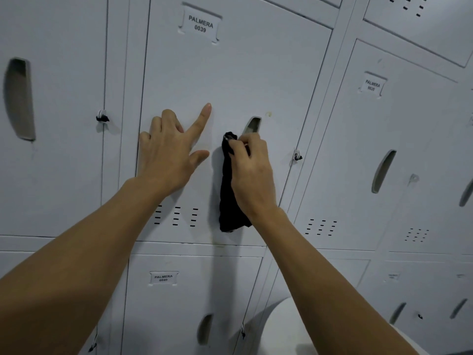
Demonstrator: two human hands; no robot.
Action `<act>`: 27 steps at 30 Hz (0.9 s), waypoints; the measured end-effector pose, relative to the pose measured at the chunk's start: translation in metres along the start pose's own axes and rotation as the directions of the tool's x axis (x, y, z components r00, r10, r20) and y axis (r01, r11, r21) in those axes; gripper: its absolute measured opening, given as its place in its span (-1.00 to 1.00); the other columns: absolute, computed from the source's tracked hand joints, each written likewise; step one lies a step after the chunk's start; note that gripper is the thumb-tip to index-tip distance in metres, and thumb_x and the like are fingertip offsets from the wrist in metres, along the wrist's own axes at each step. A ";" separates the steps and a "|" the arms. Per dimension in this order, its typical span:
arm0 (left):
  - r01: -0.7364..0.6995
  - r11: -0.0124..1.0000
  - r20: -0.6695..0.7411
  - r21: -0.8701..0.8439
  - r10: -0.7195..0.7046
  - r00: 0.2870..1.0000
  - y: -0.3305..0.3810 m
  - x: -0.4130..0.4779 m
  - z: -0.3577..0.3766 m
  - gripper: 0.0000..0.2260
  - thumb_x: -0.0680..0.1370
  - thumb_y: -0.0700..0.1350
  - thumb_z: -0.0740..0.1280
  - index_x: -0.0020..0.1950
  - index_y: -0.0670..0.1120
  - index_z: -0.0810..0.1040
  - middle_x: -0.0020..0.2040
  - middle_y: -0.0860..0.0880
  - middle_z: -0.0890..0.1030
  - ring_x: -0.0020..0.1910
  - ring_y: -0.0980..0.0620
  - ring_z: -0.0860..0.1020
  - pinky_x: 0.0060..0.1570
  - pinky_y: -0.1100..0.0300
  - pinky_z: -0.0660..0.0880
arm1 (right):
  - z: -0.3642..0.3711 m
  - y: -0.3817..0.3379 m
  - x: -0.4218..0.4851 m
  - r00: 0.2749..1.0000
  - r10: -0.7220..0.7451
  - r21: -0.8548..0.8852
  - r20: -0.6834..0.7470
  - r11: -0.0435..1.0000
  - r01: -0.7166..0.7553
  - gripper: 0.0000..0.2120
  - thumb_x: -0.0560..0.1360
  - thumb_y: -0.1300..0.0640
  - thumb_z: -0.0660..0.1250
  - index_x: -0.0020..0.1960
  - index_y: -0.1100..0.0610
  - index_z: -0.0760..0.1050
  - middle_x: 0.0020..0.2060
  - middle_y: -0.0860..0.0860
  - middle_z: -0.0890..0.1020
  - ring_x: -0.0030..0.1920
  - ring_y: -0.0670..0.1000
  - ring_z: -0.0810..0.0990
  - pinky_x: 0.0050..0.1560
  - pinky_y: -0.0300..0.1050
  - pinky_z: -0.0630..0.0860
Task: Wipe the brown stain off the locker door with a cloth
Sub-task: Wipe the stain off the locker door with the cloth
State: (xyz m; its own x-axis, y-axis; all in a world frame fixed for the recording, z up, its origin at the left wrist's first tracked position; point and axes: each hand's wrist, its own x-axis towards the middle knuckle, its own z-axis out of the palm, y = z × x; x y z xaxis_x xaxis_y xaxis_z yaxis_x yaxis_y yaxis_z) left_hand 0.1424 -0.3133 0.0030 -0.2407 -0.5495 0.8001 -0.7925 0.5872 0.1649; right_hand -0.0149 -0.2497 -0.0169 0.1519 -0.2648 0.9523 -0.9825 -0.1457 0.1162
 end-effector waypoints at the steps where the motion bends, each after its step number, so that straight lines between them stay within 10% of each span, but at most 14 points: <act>1: -0.002 1.000 -0.006 -0.016 0.002 1.000 -0.001 0.000 0.000 -0.32 0.65 0.14 0.28 0.65 0.28 -0.06 0.14 -0.16 0.34 0.00 -0.06 0.25 -0.03 0.02 0.24 | 0.008 -0.002 0.000 0.999 -0.051 -0.012 0.006 0.999 0.051 -0.79 0.55 0.39 0.35 0.18 0.34 0.54 0.02 0.22 0.56 -0.01 0.17 0.52 -0.11 -0.03 0.57; 12: -0.005 0.999 -0.012 -0.038 0.005 1.000 -0.002 0.002 0.000 -0.39 0.73 -0.11 0.16 0.64 0.31 -0.05 0.00 -0.05 0.20 -0.06 -0.04 0.24 -0.08 0.02 0.24 | 0.029 0.008 -0.107 0.716 -0.580 0.063 0.390 0.792 0.607 -0.85 0.56 0.38 0.30 0.09 0.29 0.59 -0.08 0.16 0.62 -0.18 0.14 0.52 -0.14 -0.01 0.52; 22: 0.079 0.992 0.108 -0.097 -0.069 0.992 0.014 -0.004 -0.014 -0.45 0.71 0.12 0.12 0.64 0.32 -0.05 0.20 -0.21 0.34 0.12 -0.20 0.36 0.16 -0.15 0.37 | -0.051 0.001 -0.079 0.919 -0.048 0.022 0.391 0.999 0.042 -0.81 0.55 0.36 0.37 0.15 0.30 0.48 0.00 0.18 0.49 -0.14 0.12 0.46 -0.33 0.02 0.55; 27: 0.230 0.946 0.301 -0.230 -0.155 0.941 0.024 -0.007 -0.035 -0.48 0.65 0.26 0.17 0.60 0.35 0.13 0.38 -0.19 0.31 0.40 -0.22 0.32 0.41 -0.24 0.24 | -0.064 -0.024 -0.031 0.897 0.154 0.083 0.415 0.975 -0.205 -0.81 0.64 0.22 0.25 0.18 0.29 0.51 0.09 0.19 0.48 0.04 0.20 0.48 0.05 0.18 0.51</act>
State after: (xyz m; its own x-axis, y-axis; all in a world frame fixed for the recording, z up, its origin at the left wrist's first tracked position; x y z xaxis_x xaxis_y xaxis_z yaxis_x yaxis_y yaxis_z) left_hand 0.1450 -0.2746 0.0219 -0.2718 -0.7870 0.5538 -0.6759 0.5658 0.4723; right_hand -0.0031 -0.1774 -0.0312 0.0299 -0.6552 0.7549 -0.9804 -0.1665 -0.1056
